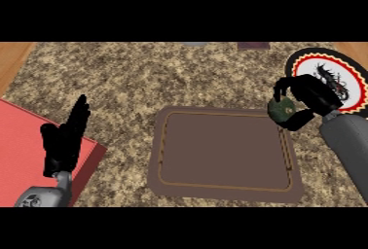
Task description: Pick the squash from the tray and place it in the plate
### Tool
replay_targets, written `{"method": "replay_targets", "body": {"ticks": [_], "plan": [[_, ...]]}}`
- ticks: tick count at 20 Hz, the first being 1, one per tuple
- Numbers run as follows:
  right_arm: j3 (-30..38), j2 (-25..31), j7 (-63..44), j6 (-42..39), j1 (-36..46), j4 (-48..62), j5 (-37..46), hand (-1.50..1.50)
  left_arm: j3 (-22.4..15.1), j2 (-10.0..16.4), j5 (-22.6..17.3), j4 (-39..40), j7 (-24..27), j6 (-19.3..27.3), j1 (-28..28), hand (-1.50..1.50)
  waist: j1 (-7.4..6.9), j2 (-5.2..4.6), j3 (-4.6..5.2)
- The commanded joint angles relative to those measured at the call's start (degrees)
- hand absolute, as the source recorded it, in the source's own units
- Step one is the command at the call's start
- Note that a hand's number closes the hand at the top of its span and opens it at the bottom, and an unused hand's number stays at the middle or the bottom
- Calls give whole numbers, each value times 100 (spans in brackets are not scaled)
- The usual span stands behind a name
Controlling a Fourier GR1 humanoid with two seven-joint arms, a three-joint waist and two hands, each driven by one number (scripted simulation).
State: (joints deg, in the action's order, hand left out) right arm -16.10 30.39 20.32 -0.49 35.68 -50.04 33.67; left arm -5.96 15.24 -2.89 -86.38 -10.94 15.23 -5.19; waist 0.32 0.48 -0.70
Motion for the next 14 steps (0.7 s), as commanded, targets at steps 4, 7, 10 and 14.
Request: {"method": "replay_targets", "body": {"ticks": [4, 7, 10, 14], "plan": [[1058, 271, -208, 638, 16, -687, -589, 150, -101, -226, -25, 299, -223, -17, 255, 0, 98, -14, 74], [1423, 488, -341, 838, -93, -862, -713, 150, -193, -438, 99, 422, 132, 83, 423, 0, 86, -19, 76], [1696, 575, -650, 759, -4, -762, -813, 150, 82, -241, -54, 535, 40, -132, 118, 0, 18, -47, 74], [1967, 790, -412, 851, 50, 47, -721, 150, -85, -204, 48, 123, -285, -220, 249, 0, -100, -69, 66]]}}
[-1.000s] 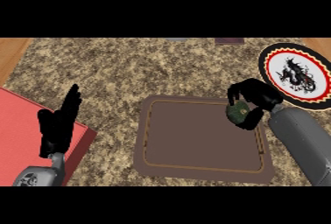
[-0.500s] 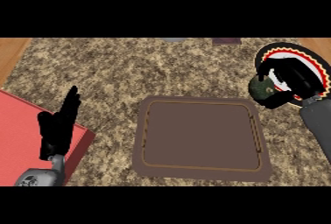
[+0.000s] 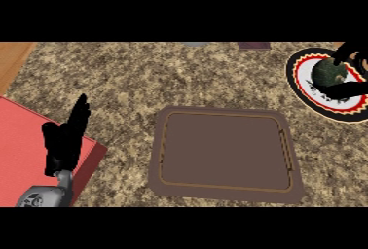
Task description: Pick the squash from the tray and place it in the plate
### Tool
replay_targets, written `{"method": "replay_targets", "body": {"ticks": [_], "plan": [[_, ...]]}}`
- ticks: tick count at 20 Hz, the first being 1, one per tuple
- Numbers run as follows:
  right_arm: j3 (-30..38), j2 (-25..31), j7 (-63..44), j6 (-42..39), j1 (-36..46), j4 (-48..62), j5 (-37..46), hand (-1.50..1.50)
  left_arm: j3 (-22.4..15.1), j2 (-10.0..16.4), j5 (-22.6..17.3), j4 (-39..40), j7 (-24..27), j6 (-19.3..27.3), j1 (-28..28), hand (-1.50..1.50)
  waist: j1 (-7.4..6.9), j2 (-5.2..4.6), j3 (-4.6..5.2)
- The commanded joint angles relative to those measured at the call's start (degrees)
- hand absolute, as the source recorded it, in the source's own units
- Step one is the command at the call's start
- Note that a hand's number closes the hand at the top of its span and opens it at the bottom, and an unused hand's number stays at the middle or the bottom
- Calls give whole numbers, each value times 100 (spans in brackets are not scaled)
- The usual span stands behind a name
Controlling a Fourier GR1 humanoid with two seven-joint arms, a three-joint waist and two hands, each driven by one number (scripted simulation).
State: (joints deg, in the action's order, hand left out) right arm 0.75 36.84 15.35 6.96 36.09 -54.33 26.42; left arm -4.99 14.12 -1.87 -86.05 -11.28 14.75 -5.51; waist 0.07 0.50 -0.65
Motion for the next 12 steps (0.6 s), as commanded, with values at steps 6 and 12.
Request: {"method": "replay_targets", "body": {"ticks": [6, 12], "plan": [[528, 285, 496, 198, 494, 1676, 119, 150, -259, -245, 55, 13, -297, -112, 334, 0, -173, -100, 56], [437, 308, 612, 310, 1194, 2861, 525, 150, -105, -193, -26, 439, -158, -366, -81, 0, -273, -162, 54]]}}
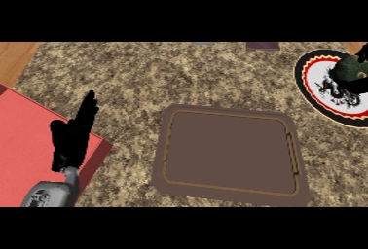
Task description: Pick the squash from the tray and place it in the plate
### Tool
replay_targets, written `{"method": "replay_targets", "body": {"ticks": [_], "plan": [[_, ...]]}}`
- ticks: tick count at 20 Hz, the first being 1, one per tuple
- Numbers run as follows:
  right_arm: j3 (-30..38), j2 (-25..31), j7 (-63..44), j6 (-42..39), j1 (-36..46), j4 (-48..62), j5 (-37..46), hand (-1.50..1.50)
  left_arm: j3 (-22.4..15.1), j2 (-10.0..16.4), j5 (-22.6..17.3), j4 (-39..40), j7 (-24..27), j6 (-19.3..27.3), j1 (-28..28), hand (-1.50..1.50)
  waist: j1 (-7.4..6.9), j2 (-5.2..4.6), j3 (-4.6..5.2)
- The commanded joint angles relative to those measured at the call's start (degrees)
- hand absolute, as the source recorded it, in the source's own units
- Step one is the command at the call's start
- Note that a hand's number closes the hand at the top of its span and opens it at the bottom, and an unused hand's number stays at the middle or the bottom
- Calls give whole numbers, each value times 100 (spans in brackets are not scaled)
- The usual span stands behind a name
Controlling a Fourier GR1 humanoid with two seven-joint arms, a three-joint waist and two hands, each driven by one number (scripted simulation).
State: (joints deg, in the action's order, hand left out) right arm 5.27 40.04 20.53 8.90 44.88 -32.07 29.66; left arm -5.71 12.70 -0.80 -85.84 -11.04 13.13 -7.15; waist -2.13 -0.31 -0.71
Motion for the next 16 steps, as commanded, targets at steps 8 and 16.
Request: {"method": "replay_targets", "body": {"ticks": [8, 16], "plan": [[-227, 190, 487, -615, 349, 1722, 512, 150, -176, -255, 67, 287, -243, -38, 35, 0, -183, -145, 43], [-497, 469, 1116, -1642, 388, 2266, 803, -150, -302, -402, 190, 347, -148, -17, 101, 0, -183, -173, 36]]}}
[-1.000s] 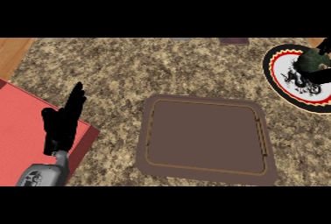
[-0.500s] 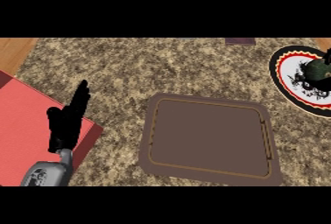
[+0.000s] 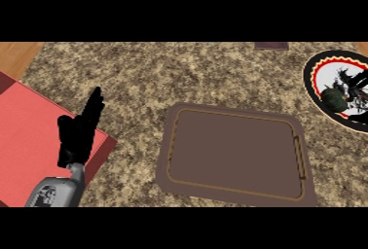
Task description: Pick the squash from the tray and place it in the plate
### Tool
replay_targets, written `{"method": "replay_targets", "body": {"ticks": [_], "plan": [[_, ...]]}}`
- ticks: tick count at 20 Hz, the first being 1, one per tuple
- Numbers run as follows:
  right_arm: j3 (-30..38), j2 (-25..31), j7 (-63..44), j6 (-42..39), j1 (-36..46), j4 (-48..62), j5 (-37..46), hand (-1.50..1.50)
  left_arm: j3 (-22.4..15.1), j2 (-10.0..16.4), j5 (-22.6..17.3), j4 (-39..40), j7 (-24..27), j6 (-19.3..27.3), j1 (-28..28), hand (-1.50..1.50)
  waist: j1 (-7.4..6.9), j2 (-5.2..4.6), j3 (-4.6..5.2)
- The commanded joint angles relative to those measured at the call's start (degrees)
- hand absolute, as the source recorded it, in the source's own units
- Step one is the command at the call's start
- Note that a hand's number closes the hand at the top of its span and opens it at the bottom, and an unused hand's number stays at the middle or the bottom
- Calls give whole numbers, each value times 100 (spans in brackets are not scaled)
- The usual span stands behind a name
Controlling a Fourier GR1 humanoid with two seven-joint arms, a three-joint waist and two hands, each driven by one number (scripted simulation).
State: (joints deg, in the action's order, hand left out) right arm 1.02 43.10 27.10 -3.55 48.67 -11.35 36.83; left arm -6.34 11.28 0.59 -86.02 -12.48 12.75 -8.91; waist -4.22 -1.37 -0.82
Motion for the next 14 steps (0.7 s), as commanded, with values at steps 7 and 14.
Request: {"method": "replay_targets", "body": {"ticks": [7, 14], "plan": [[943, 129, 1575, -1060, 221, 306, -964, -150, -77, -104, -3, 205, -32, -81, 441, 0, 51, -17, 34], [2037, 533, 1704, -2366, 243, 812, -2074, -150, 108, -47, -68, 228, -38, -115, 323, 0, 105, -43, 37]]}}
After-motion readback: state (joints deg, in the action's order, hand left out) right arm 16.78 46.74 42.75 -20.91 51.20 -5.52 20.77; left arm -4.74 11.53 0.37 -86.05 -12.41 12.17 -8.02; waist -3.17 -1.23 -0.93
